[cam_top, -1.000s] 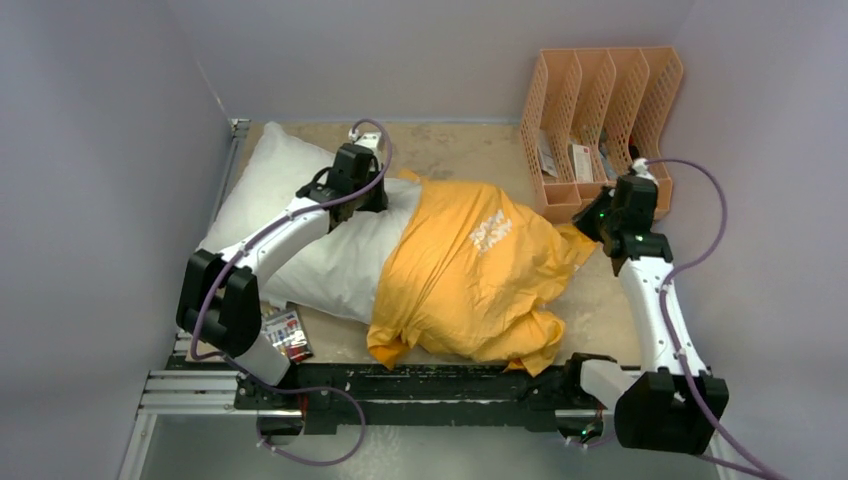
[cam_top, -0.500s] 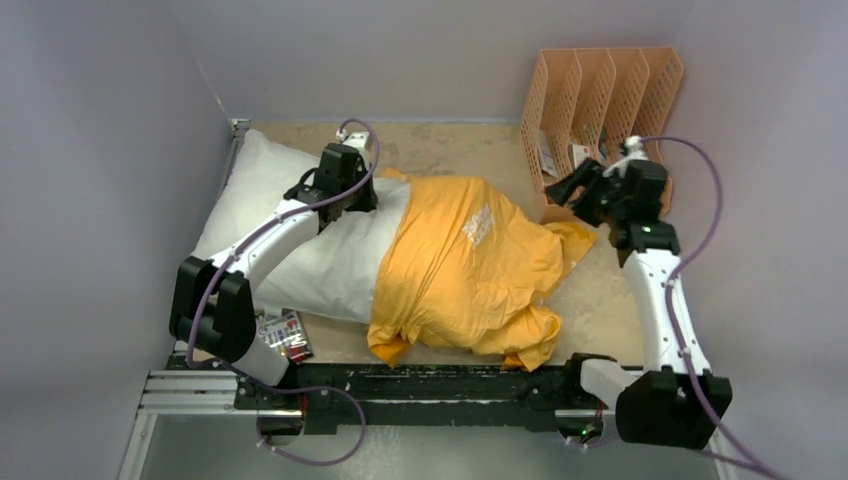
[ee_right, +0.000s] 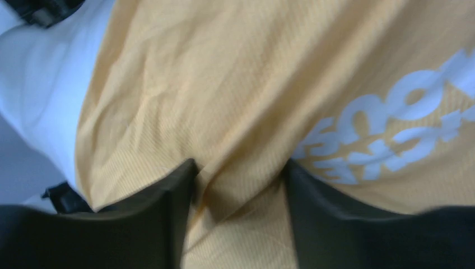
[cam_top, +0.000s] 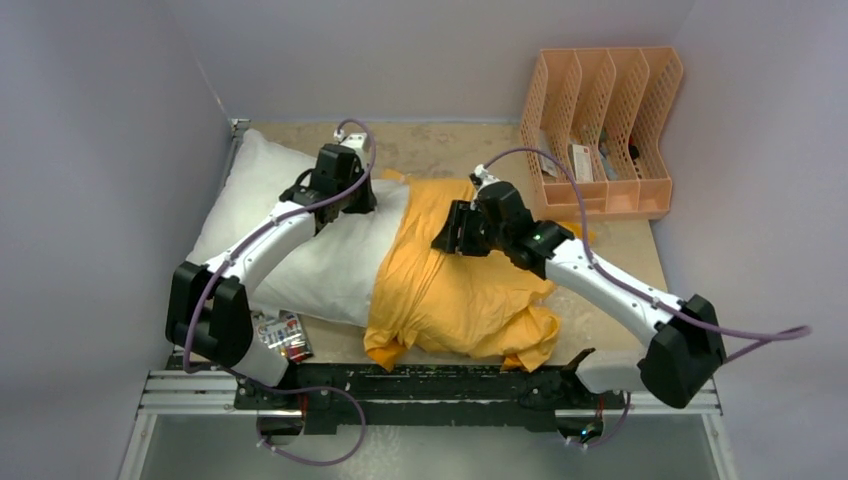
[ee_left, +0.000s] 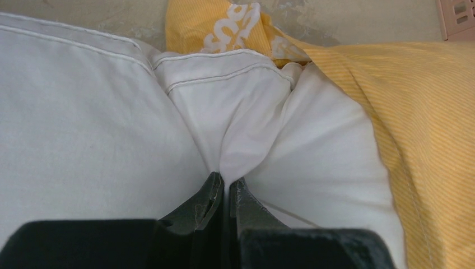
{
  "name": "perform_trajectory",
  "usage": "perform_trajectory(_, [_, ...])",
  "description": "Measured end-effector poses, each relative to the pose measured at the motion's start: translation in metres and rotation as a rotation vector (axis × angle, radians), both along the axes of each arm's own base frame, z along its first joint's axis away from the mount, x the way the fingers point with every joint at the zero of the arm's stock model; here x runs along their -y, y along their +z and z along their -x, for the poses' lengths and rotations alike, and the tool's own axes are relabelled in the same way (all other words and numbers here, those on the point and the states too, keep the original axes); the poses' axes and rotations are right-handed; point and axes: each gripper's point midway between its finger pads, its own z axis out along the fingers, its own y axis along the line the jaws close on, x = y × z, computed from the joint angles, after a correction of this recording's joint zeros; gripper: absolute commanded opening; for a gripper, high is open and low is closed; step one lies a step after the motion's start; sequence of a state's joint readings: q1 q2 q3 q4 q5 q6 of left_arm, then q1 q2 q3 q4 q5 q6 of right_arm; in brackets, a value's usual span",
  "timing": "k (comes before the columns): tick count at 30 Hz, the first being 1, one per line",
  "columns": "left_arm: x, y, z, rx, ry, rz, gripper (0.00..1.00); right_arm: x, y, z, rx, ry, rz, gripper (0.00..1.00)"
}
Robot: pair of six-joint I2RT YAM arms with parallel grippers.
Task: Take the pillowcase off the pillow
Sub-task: Remove the pillow from the pillowcase.
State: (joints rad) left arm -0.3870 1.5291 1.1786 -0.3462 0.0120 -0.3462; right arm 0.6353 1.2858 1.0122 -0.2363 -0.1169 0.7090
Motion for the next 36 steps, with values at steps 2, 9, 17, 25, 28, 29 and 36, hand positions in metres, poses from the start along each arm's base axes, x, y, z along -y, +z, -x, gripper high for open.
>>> perform_trajectory(2, [-0.002, -0.002, 0.002, -0.004, 0.002, -0.002, 0.00, -0.007, -0.012, 0.003, -0.013, 0.002, 0.046, 0.16])
perform_trajectory(9, [-0.005, -0.007, 0.004, 0.011, 0.021, 0.010, 0.00, 0.072, -0.001, -0.001, 0.069, -0.273, 0.111, 0.00])
perform_trajectory(17, [0.015, -0.009, 0.014, 0.009, -0.015, 0.077, 0.00, 0.155, -0.010, -0.011, 0.033, -0.413, 0.122, 0.00])
perform_trajectory(25, [0.021, 0.024, 0.024, 0.028, -0.054, 0.057, 0.63, 0.128, -0.005, -0.015, 0.051, -0.256, 0.041, 0.00])
perform_trajectory(28, [0.042, 0.064, 0.042, 0.092, -0.130, 0.026, 0.68, 0.125, -0.012, -0.018, 0.029, -0.240, 0.043, 0.00])
perform_trajectory(29, [0.052, 0.076, 0.051, 0.114, -0.171, 0.028, 0.69, 0.124, -0.016, -0.019, 0.019, -0.237, 0.045, 0.00])
perform_trajectory(36, [0.101, 0.101, 0.141, 0.131, -0.441, 0.017, 0.75, 0.122, -0.023, -0.022, -0.003, -0.229, 0.047, 0.00])
